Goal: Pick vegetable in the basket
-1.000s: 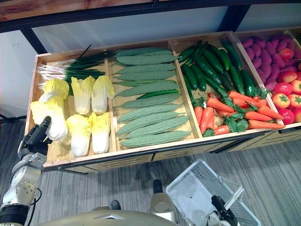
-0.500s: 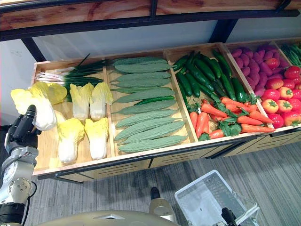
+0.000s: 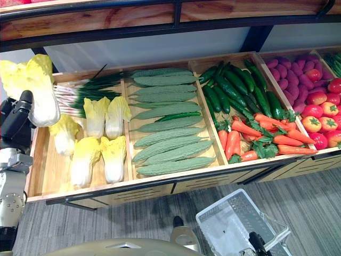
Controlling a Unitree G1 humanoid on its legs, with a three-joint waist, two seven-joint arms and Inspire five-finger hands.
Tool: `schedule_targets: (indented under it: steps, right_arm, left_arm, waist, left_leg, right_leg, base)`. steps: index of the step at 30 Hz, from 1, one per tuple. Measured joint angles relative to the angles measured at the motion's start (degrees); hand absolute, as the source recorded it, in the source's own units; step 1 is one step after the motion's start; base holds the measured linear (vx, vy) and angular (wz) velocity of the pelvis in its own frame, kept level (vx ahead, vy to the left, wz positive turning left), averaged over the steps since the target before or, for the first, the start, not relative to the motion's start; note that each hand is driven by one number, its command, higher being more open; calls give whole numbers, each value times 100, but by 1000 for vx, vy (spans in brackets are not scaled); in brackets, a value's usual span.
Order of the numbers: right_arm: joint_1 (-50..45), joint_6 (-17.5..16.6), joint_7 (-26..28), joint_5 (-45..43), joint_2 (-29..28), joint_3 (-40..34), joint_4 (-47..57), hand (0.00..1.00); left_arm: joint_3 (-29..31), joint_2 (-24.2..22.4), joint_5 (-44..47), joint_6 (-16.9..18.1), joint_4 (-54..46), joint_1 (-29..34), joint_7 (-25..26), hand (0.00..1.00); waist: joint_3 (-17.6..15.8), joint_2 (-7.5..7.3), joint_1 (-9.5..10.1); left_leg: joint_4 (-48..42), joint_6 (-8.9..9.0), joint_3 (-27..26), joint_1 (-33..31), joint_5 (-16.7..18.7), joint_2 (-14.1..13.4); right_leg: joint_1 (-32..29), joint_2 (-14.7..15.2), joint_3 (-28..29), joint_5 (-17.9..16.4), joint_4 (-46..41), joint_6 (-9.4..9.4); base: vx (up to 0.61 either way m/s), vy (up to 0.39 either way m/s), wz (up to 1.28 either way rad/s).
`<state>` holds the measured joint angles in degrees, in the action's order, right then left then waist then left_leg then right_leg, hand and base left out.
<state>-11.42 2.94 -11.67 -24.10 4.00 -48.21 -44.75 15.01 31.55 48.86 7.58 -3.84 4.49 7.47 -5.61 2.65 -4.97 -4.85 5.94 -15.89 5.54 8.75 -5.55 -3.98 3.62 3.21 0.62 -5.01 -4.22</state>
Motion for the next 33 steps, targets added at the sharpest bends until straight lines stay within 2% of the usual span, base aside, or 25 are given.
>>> schedule_targets:
  steps: [7, 11, 14, 16, 24, 29, 31, 33]
  right_arm:
    - [-13, 0, -25, -118, -4, 1, 433, 0]
    - [-76, 1, -86, -111, -16, 120, 1429, 0]
    - [-129, -22, -92, -102, -15, 156, 2145, 0]
    - [-137, -131, -94, -101, -10, 145, 2633, 0]
    - [-271, -225, -55, 133, 3, 37, 3701, 0]
    - [-421, -224, -20, 137, 4, 37, 4260, 0]
    - [-483, -224, -22, 137, 7, 36, 4650, 0]
    - [-488, -225, 3, 139, 17, 39, 4933, 0]
  left_arm:
    - [-650, 78, -3, 6, -121, -69, -203, 0]
    - [-1225, 78, -232, 5, -119, -418, -250, 0]
    - [-1562, 79, -464, 4, -128, -796, -385, 0]
    - [-1769, 79, -610, 4, -158, -1053, -547, 0]
    - [-2428, 97, -676, 4, -193, -1691, -867, 0]
    - [-3183, 87, -905, -1, -184, -2236, -911, 0]
    - [-3636, 11, -910, -3, -165, -2573, -968, 0]
    - [-3837, -91, -912, -3, -158, -2732, -1040, 0]
  waist:
    - [1, 3, -34]
    - [0, 5, -109]
    - [-2, 2, -212]
    - [-4, 0, -349]
    - [-19, 2, -664]
    - [-109, -60, -907]
    - [-166, -57, -984]
    - [-182, -45, -1053]
  left_leg:
    - [-6, 3, -77, 56, 31, -1]
    - [-106, -1, -254, 87, 113, -8]
    - [-185, -6, -382, 99, 172, -22]
    - [-309, 6, -544, 115, 281, -108]
    - [-514, 76, -1185, 335, 565, -272]
    - [-545, 89, -1357, 393, 638, -288]
    - [-589, 82, -1387, 393, 673, -292]
    - [-602, 79, -1438, 383, 686, -288]
  right_leg:
    - [0, -17, 98, -7, -22, 9]
    - [-67, -41, 265, -33, -123, -14]
    - [-122, -76, 401, -27, -167, -21]
    - [-143, -140, 550, -18, -182, -29]
    - [-203, -382, 1135, 2, -228, -56]
    - [-219, -418, 1285, 14, -240, -75]
    - [-236, -421, 1300, 14, -278, -78]
    - [-269, -426, 1339, 18, -294, -85]
  base:
    - [-5, 4, -5]
    - [-18, 17, -21]
    - [-4, 15, -25]
    - [8, 2, -35]
    - [31, 10, -42]
    - [20, 13, -18]
    - [7, 2, -6]
    - [-5, 0, -12]
